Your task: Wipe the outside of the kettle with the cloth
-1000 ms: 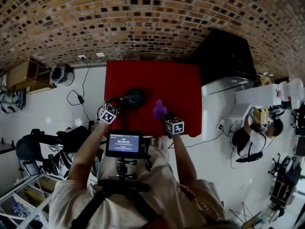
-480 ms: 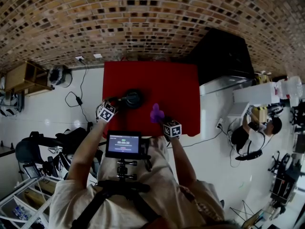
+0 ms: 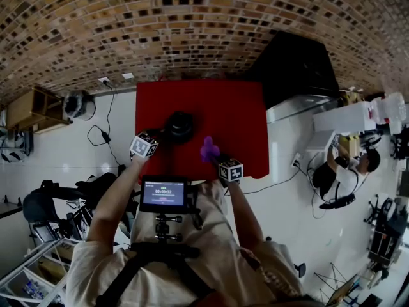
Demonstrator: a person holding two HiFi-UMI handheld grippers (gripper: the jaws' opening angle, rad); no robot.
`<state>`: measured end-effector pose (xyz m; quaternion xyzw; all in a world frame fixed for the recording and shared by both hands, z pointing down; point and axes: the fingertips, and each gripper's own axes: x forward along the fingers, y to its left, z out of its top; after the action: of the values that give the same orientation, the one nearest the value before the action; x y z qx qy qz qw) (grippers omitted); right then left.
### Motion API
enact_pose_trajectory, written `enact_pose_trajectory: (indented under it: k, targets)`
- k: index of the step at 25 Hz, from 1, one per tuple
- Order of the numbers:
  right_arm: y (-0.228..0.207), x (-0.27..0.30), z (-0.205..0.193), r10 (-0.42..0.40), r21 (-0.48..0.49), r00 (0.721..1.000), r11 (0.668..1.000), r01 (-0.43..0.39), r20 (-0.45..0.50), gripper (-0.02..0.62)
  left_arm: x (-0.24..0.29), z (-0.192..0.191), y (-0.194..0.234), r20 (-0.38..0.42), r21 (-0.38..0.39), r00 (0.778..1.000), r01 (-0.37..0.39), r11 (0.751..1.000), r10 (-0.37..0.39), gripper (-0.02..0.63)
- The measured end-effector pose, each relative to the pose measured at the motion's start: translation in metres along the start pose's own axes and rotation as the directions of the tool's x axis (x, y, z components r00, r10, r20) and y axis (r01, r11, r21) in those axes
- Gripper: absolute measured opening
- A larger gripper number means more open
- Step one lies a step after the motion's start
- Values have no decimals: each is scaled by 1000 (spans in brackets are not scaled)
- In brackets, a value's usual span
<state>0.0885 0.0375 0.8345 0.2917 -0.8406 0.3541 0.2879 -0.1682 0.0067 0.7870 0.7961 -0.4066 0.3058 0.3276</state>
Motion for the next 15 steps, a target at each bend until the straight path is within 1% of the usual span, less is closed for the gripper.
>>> enact_pose_trajectory:
  k: [3,5,7,8,10,12,13,14,15]
  targets:
    - [2,-3,9,7,31,1000,999,-7,21,164,3,10,-4,52,-111,997,68,992,-63,126]
    - [0,-4,17,2,37,1000,999,-3,29,164,5,15,-6,97,-193,990,117,974,-99,120]
    - [-5,-3,22,-6,30,1000,1000,5,30,164,7,20,-8,149,-277,980,167,946,-130,117]
    - [-8,-3,26,-9,27,999,1000,8,32,164,8,22,-9,178,-316,973,196,928,-145,115]
    - [-10,-3,35,-6,22,999,1000,5,42,164,12,28,-12,240,-391,955,260,883,-175,107]
    - [-11,-3,42,1,17,999,1000,-2,53,164,16,34,-14,294,-451,937,308,838,-186,104]
    - [-11,-3,44,3,17,998,1000,-4,55,164,17,37,-14,310,-465,933,318,826,-184,104]
    - [-11,-3,46,3,17,998,1000,-4,57,164,18,40,-14,317,-469,931,320,823,-182,104]
    - [-11,-4,48,3,18,998,1000,-4,58,164,18,42,-14,318,-466,931,320,825,-182,104]
